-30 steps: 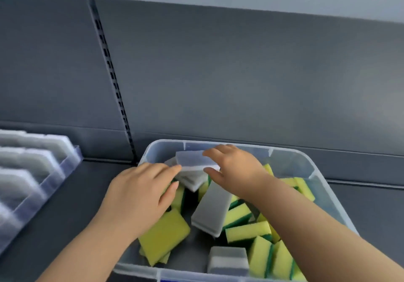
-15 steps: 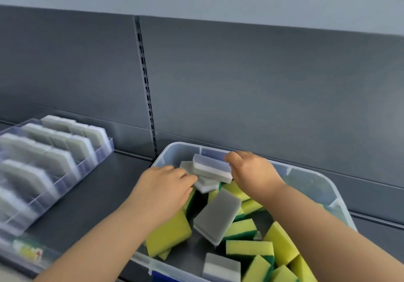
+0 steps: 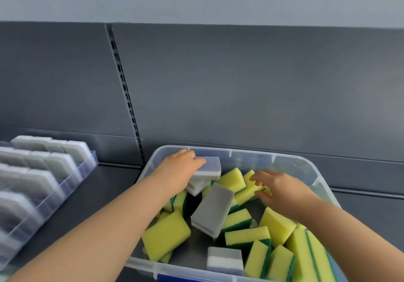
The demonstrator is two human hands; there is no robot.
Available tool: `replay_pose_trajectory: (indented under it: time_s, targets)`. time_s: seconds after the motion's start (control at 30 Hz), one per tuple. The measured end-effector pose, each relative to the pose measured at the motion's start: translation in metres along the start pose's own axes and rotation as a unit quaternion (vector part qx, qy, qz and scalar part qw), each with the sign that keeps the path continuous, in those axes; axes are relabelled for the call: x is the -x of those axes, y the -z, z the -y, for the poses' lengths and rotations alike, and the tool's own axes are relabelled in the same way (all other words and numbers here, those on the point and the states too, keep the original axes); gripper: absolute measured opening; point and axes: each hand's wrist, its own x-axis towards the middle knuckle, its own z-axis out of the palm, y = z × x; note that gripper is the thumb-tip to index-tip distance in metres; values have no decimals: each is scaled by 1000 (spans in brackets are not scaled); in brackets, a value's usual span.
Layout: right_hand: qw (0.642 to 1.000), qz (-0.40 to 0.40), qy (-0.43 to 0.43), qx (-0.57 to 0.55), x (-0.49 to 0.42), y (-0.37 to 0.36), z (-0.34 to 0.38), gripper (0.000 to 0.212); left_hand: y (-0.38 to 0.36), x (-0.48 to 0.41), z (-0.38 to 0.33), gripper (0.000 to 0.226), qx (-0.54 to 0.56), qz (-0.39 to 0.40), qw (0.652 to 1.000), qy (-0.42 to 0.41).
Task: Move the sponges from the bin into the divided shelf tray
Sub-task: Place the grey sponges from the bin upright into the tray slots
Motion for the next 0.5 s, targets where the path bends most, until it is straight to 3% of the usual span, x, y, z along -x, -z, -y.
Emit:
replay_pose_trajectory:
  time_s: [0.17, 0.33, 0.4, 0.5]
  targets:
    - [999, -2, 28, -19, -27, -7, 25, 41, -9, 22, 8, 55, 16, -38, 999, -3]
    - [989, -8, 143, 42, -60, -23, 62, 60, -14, 39, 10, 53, 53, -29, 998, 32]
    - [990, 7, 126, 63, -70, -31, 73, 64, -13, 42, 9, 54, 82, -27, 995, 51]
    - [996, -3, 81, 34, -78, -35, 79, 50, -4, 48, 3, 48, 81, -39, 995, 51]
